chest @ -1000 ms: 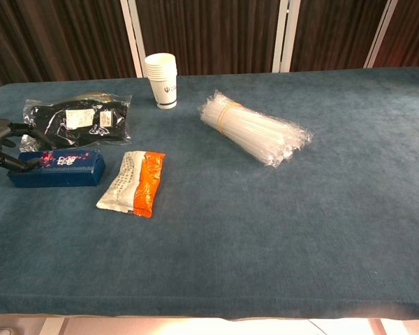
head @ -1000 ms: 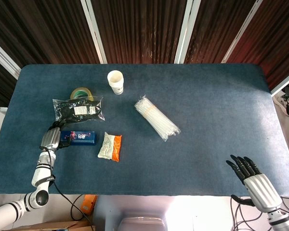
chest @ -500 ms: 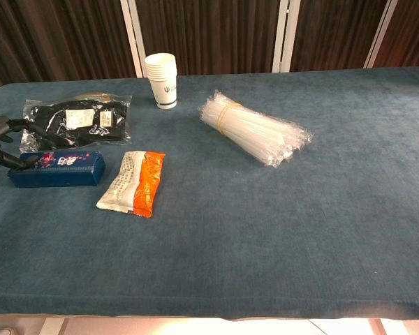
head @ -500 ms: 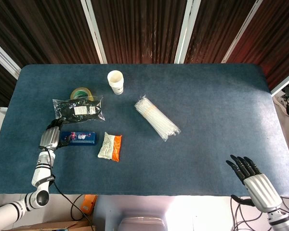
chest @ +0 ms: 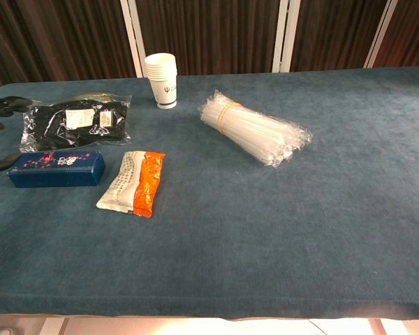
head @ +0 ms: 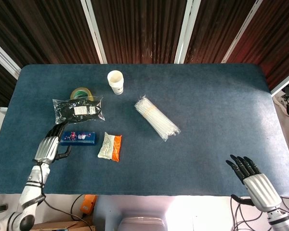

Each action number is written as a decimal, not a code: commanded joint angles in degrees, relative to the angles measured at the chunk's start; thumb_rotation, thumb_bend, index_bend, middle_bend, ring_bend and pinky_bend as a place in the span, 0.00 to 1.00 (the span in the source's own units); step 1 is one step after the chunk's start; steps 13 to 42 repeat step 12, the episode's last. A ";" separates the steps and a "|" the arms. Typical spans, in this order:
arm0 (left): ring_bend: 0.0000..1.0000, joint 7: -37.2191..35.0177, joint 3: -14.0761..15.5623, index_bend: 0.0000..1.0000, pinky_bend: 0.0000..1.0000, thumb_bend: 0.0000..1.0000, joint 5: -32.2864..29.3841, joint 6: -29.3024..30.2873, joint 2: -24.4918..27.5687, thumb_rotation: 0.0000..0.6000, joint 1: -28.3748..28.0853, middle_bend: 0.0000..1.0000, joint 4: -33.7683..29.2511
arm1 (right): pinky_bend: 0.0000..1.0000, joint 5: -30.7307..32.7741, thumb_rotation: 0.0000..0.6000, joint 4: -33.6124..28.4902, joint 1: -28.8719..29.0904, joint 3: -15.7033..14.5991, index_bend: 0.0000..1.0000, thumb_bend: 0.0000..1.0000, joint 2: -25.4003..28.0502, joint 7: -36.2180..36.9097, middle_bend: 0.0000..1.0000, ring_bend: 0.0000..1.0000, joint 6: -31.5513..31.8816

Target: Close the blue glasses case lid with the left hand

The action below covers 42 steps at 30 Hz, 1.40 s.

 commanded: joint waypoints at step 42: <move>0.00 -0.66 14.35 0.00 0.07 0.39 24.36 25.86 11.10 1.00 17.82 0.00 -2.37 | 0.00 1.89 1.00 -0.26 -0.77 1.12 0.00 0.27 -0.78 -1.86 0.00 0.00 0.95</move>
